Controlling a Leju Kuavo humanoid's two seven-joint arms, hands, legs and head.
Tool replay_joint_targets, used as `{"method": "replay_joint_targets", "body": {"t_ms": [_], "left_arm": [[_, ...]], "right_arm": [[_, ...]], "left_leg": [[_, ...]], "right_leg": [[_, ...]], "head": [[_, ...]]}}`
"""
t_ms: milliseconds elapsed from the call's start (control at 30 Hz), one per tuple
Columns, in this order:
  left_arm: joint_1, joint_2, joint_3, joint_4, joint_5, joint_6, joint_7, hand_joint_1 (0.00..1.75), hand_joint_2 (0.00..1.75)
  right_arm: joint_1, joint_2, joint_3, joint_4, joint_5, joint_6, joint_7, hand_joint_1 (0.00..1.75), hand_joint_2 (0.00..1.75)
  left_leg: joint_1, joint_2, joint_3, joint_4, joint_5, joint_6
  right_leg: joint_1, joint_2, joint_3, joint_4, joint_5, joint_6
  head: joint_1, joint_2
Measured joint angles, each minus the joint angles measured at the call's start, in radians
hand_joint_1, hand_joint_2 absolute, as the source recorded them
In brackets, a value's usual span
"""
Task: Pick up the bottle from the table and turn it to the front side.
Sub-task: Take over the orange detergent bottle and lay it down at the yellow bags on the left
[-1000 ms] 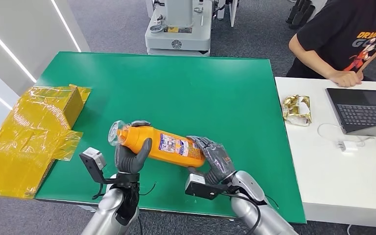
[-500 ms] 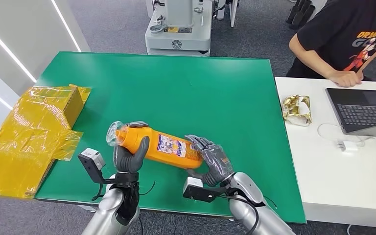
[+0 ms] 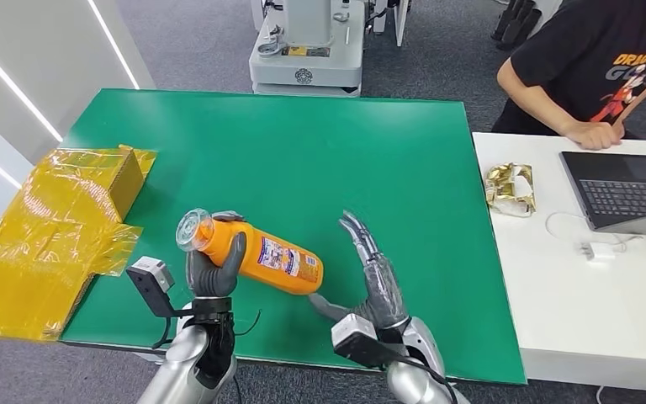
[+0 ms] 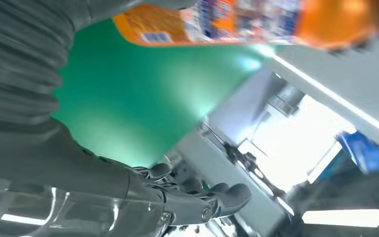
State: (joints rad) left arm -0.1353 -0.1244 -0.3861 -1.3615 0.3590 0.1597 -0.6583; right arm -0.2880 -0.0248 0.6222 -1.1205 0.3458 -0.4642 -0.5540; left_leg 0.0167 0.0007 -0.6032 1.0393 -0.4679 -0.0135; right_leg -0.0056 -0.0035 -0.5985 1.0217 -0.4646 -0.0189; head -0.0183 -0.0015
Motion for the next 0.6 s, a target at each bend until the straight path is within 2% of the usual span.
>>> {"method": "replay_joint_targets", "body": {"t_ms": [300,433,600], "left_arm": [[-0.006,0.010,0.027,-0.041,-0.081,0.073,-0.024,1.75,1.75],[-0.020,0.026,0.056,-0.080,-0.134,0.104,-0.026,1.75,1.75],[-0.041,0.084,0.098,-0.135,-0.328,0.219,-0.030,1.75,1.75]], "right_arm": [[0.209,-0.005,-0.048,-0.286,-0.039,-0.111,-0.031,0.00,1.75],[0.276,-0.011,-0.062,-0.366,-0.034,-0.123,-0.034,0.00,1.75],[0.324,-0.016,-0.070,-0.416,-0.058,-0.133,-0.049,0.00,1.75]], "left_leg": [[0.000,0.000,0.000,0.000,0.000,0.000],[0.000,0.000,0.000,-0.001,0.000,0.000],[0.000,0.001,0.000,-0.001,0.000,0.000]], "right_leg": [[0.000,0.000,0.000,0.000,0.000,0.000],[0.000,0.000,0.000,0.000,0.000,0.000],[0.000,0.001,0.000,0.000,0.000,0.000]], "head": [[0.000,0.000],[0.000,0.000],[0.000,0.000]]}}
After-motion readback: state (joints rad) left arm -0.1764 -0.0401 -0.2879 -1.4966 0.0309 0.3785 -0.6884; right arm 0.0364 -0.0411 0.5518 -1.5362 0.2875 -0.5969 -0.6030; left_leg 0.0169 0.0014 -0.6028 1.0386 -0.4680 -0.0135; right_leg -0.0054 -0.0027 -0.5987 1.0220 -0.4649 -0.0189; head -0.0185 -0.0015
